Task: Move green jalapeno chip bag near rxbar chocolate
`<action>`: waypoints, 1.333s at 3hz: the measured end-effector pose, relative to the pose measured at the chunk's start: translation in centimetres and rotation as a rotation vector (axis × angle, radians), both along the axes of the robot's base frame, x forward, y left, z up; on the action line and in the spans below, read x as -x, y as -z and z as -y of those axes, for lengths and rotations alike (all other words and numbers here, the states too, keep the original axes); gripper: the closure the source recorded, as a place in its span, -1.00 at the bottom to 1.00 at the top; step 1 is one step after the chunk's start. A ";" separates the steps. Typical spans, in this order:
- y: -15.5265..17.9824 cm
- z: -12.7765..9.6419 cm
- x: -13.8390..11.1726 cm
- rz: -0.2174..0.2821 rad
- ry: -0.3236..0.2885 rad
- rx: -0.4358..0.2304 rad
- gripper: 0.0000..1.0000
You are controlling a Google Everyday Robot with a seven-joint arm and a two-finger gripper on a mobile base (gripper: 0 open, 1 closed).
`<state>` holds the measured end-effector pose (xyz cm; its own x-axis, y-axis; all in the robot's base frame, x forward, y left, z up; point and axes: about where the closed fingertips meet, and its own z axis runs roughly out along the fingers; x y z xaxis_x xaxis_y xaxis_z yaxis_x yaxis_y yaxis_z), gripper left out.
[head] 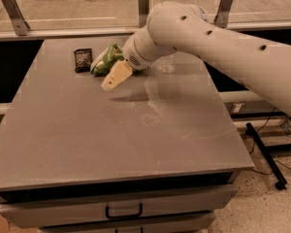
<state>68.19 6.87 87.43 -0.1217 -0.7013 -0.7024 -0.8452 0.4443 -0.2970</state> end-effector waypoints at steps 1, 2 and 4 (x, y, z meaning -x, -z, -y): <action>-0.4 -0.2 1.1 0.001 -0.013 -0.029 -1.00; -1.8 2.2 2.6 0.019 -0.019 -0.051 -1.00; -5.9 6.7 8.6 0.034 -0.128 -0.102 -1.00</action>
Offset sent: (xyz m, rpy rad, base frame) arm -0.0430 -0.0696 0.0355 0.0753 -0.0515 0.0107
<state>59.59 0.17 93.35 -0.0106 -0.6341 -0.7732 -0.8873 0.3626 -0.2852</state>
